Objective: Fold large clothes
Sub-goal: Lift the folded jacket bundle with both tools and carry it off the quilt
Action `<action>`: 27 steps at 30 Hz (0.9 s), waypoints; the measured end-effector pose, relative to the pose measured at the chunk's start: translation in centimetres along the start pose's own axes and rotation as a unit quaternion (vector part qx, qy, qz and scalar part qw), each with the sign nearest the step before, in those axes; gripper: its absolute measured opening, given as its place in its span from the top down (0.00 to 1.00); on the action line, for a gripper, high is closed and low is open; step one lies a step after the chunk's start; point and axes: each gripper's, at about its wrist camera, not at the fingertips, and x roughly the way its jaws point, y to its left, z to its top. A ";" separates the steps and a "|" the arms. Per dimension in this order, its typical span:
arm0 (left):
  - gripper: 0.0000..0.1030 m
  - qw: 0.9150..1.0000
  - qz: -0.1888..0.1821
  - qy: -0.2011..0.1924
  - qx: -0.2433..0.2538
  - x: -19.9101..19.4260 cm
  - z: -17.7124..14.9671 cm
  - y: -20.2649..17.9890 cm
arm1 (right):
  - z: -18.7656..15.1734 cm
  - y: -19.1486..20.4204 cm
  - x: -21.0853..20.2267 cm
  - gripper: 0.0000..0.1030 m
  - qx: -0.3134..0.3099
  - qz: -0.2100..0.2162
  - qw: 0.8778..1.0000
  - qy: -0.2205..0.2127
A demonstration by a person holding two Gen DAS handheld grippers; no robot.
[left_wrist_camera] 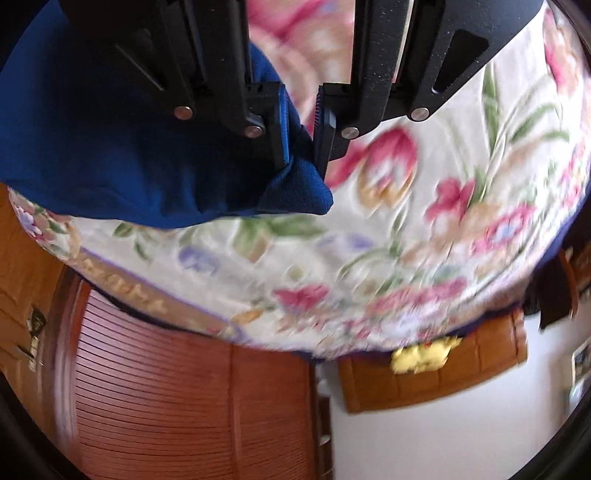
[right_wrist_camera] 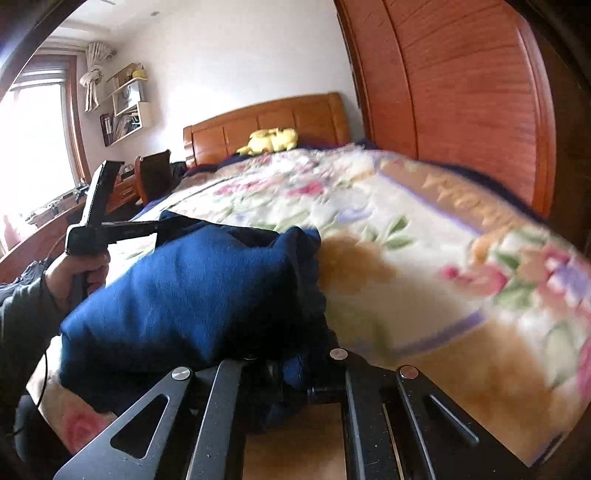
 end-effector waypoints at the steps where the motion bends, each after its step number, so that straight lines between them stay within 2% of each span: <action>1: 0.89 1.000 -0.001 -0.007 0.006 0.1 0.9 -1.4 | 0.4 -1.3 -0.4 0.93 -0.003 -0.010 1.000 -0.006; 6: 0.89 0.999 -0.022 -0.035 0.026 1.9 5.6 -9.5 | 2.4 -9.1 -2.5 0.94 -0.006 -0.067 0.997 -0.025; 9: 0.89 0.997 -0.052 -0.047 0.026 3.8 8.7 -15.2 | 3.3 -13.5 -4.3 0.93 -0.014 -0.106 0.994 -0.033; 14: 0.89 0.993 -0.090 -0.067 0.046 7.2 12.8 -25.4 | 3.9 -20.4 -7.7 0.93 -0.027 -0.182 0.982 -0.035; 17: 0.89 0.989 -0.115 -0.071 0.059 8.6 14.7 -30.7 | 3.9 -23.3 -9.4 0.93 -0.022 -0.222 0.974 -0.040; 20: 0.88 0.987 -0.140 -0.052 0.062 10.3 15.0 -34.7 | 2.6 -25.8 -10.8 0.93 -0.002 -0.256 0.966 -0.045; 23: 0.87 0.986 -0.130 -0.039 0.095 11.4 13.8 -37.6 | -0.1 -27.6 -10.6 0.93 0.016 -0.267 0.964 -0.011; 25: 0.85 0.987 -0.112 -0.032 0.109 11.9 12.7 -37.7 | -1.7 -28.1 -9.7 0.93 0.021 -0.275 0.961 0.009; 27: 0.83 0.986 -0.119 -0.020 0.111 12.1 12.0 -36.8 | -2.1 -28.3 -9.7 0.92 0.040 -0.271 0.962 0.003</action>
